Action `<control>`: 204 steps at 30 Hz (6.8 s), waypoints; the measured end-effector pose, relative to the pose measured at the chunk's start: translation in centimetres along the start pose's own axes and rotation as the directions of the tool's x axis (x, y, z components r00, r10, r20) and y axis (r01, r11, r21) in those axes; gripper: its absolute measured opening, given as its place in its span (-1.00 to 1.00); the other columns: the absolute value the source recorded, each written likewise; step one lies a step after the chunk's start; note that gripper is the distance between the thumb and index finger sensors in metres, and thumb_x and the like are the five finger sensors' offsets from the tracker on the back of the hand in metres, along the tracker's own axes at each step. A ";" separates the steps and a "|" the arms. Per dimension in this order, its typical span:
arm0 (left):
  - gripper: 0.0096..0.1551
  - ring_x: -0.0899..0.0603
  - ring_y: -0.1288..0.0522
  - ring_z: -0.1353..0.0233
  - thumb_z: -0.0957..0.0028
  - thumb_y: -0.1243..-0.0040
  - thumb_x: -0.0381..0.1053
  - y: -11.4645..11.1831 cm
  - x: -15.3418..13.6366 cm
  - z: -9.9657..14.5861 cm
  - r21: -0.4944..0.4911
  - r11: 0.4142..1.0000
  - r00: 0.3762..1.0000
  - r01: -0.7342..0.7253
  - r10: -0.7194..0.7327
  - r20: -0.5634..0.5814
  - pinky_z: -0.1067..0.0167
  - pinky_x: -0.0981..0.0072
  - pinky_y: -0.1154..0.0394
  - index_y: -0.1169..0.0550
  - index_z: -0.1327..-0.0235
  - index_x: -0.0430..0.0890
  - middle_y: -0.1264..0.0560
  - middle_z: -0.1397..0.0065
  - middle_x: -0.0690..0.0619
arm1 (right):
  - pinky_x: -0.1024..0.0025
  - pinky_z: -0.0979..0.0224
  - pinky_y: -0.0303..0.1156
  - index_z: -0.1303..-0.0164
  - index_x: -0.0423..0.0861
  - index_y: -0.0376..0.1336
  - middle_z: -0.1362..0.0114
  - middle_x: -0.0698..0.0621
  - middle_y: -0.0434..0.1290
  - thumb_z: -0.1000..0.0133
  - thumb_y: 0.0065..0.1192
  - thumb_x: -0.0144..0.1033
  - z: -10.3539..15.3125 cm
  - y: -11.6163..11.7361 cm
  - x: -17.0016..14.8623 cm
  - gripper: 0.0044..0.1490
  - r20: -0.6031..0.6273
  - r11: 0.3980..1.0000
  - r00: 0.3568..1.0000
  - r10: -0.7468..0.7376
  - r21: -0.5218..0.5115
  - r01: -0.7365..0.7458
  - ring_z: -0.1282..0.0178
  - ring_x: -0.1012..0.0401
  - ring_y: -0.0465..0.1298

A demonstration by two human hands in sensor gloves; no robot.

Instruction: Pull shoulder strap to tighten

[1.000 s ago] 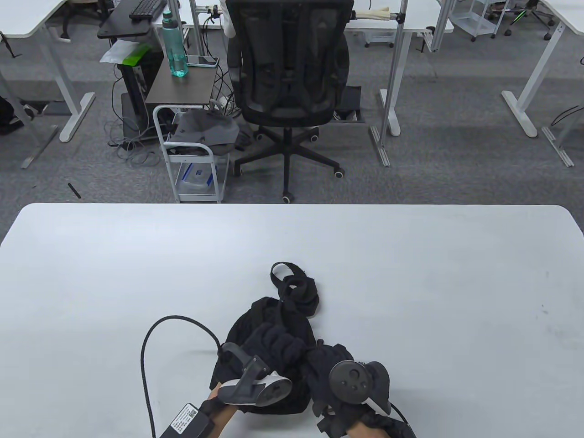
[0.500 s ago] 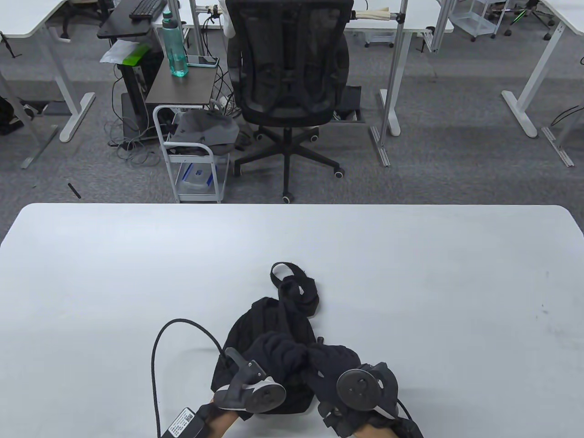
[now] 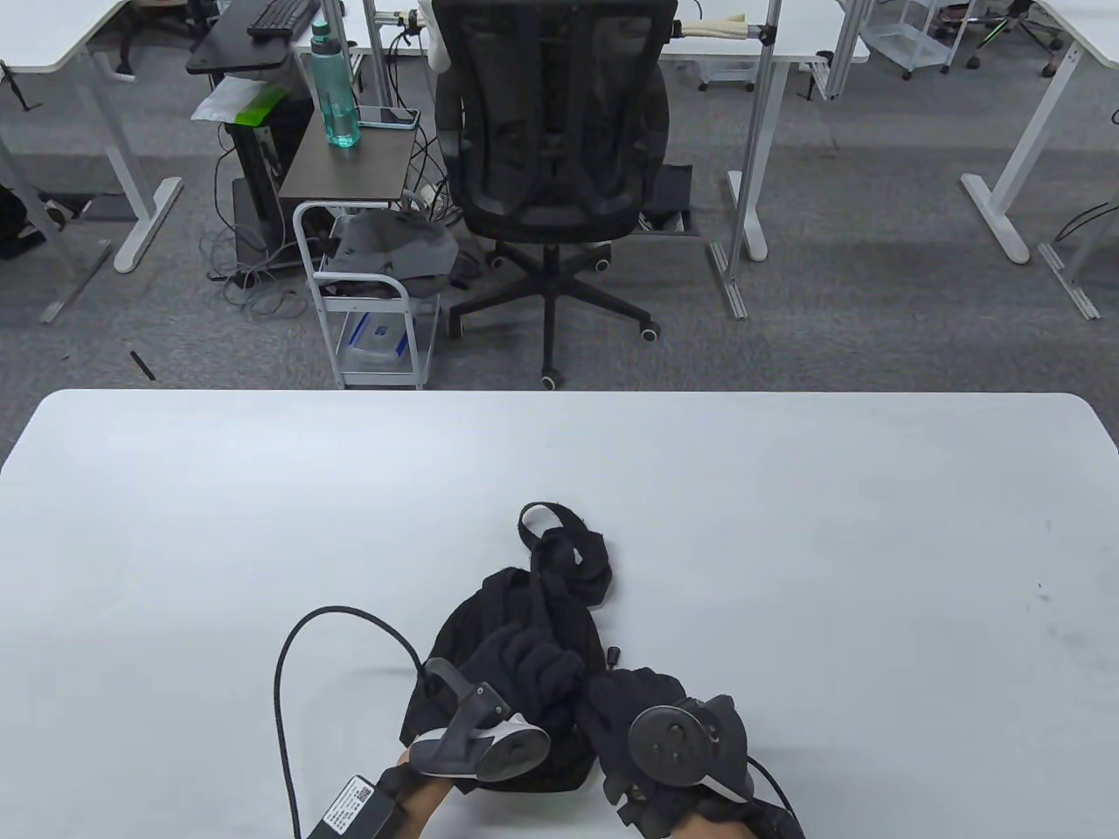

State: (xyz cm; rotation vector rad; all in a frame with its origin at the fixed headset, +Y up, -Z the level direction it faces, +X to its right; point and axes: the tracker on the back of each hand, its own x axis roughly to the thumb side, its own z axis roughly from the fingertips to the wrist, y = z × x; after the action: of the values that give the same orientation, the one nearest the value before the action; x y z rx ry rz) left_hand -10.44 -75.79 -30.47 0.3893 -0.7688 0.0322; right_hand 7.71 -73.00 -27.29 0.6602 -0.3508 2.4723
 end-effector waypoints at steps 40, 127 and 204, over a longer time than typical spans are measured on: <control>-0.25 -0.11 -0.55 -0.29 0.30 0.14 0.14 1.1 1.4 0.4 0.114 0.977 0.983 0.180 -0.183 0.020 -0.31 -0.04 -0.46 -0.31 -0.28 0.04 -0.55 -0.13 0.13 | -0.17 -0.18 0.45 0.10 -0.24 0.57 -0.04 -0.22 0.69 0.04 0.42 -0.03 0.3 -1.0 -2.9 -0.43 -0.135 0.928 0.920 -0.368 0.003 0.372 0.10 -0.09 0.66; -0.25 -0.11 -0.55 -0.27 0.30 0.15 0.14 2.3 2.7 0.5 0.158 0.966 0.971 0.203 -0.219 0.090 -0.20 0.06 -0.50 -0.30 -0.27 0.03 -0.55 -0.11 0.12 | -0.17 -0.17 0.46 0.13 -0.27 0.58 0.00 -0.23 0.71 0.06 0.47 -0.09 0.3 -1.6 -2.8 -0.45 -0.162 0.897 0.892 -0.423 0.067 0.437 0.13 -0.10 0.68; -0.25 -0.09 -0.55 -0.27 0.30 0.12 0.15 2.2 1.4 0.8 0.135 0.972 0.977 0.193 -0.203 0.067 -0.22 0.07 -0.50 -0.28 -0.28 0.05 -0.55 -0.10 0.15 | -0.12 -0.11 0.52 0.29 -0.27 0.63 0.15 -0.19 0.76 0.05 0.44 -0.20 0.5 -0.7 -2.6 -0.57 -0.160 0.902 0.898 -0.409 0.078 0.425 0.27 -0.06 0.72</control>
State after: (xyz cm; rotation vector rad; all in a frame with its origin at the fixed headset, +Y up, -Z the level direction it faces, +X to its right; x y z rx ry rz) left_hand -10.29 -74.20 -28.26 0.5903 -0.8069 -0.1229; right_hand 10.21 -73.73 -28.18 0.5361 -0.0097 2.1165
